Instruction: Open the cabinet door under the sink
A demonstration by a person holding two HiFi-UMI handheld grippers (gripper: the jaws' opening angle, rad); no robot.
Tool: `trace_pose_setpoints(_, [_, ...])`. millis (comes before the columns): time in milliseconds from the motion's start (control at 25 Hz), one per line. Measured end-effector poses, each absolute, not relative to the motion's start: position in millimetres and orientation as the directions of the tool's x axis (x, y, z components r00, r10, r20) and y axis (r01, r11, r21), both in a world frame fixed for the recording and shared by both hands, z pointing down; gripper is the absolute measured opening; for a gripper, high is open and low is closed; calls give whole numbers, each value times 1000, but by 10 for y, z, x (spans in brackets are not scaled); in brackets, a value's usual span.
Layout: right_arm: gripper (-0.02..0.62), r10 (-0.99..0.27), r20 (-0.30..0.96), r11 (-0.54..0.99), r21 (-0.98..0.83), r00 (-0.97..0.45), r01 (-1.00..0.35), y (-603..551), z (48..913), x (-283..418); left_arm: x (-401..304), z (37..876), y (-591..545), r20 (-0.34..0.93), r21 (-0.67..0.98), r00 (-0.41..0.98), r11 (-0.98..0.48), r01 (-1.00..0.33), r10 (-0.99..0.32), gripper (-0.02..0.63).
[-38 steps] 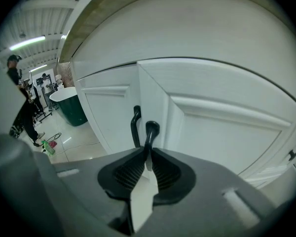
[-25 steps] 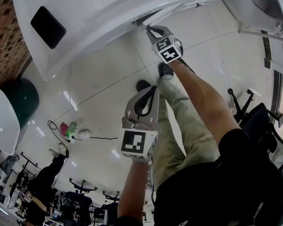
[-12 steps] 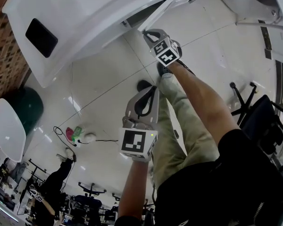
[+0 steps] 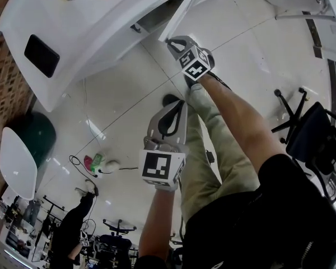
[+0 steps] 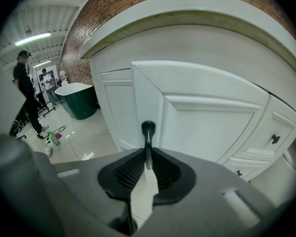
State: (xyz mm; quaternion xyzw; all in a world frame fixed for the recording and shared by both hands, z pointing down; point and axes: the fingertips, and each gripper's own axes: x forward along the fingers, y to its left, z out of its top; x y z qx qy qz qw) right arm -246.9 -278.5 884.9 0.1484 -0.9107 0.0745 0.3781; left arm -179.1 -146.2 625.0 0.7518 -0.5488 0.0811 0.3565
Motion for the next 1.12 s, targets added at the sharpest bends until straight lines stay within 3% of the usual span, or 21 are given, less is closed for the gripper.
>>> trace_pose_setpoints(1120, [26, -253, 737, 918, -21, -626, -396, -2767, 8900, -1022, -626, 6181, -1719, 526, 426, 593, -414, -804, -610, 15])
